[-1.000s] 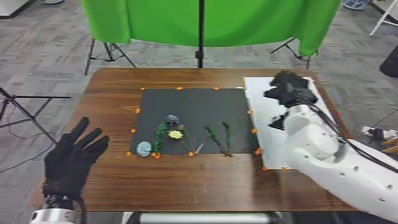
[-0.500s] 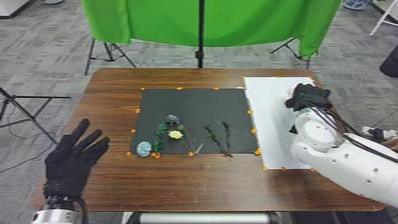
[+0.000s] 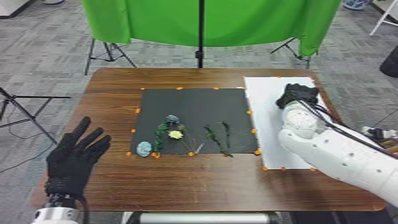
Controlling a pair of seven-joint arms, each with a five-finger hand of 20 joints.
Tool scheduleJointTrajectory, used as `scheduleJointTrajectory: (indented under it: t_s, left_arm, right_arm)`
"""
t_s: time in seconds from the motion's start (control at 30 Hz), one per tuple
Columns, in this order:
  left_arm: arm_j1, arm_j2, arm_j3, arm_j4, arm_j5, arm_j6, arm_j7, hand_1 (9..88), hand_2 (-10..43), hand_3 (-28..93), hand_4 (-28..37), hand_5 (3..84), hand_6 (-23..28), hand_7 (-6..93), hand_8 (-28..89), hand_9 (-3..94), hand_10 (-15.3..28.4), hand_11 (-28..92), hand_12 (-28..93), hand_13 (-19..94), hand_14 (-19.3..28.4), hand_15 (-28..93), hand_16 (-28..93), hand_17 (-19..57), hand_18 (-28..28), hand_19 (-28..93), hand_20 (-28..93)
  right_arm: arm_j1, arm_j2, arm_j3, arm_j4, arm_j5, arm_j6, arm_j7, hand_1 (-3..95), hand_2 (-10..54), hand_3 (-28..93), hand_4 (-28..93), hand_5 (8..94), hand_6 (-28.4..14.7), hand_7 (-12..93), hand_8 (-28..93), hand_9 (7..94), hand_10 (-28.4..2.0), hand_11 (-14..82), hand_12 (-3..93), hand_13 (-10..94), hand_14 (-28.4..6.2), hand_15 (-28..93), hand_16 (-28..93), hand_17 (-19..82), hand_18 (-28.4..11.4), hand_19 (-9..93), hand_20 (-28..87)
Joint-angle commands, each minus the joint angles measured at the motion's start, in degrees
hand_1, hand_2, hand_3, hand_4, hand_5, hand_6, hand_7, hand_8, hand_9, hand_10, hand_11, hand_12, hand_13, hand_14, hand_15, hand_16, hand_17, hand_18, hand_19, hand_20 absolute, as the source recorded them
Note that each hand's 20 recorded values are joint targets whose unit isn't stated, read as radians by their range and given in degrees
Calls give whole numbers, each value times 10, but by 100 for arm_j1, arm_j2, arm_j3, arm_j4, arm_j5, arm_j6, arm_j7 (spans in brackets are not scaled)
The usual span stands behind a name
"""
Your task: Arrange flowers
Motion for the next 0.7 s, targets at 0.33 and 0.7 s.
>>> scheduleJointTrajectory:
  t_s: [0.33, 0.7]
  left_arm:
    - [92, 120, -23, -11, -102, 105, 130, 173, 71, 760, -283, 309, 50, 115, -105, 291, 179, 178, 97, 211, 269, 410, -76, -88, 284, 564, 71]
    - [97, 147, 34, -4, -104, 83, 143, 174, 71, 761, -283, 309, 51, 115, -105, 291, 180, 179, 98, 211, 270, 411, -77, -87, 284, 564, 72]
  right_arm:
    - [-147, 177, -186, -899, -1245, 1946, -534, 549, -95, 663, -283, 867, 39, 163, -1, 918, -63, 194, 304, 720, -50, 677, 212, 243, -213, 816, 470]
    - [-491, -198, -272, -2294, -1313, 1699, -1521, 522, -95, 704, -283, 870, 36, 153, 8, 909, -71, 281, 298, 719, -58, 713, 209, 234, -222, 827, 473]
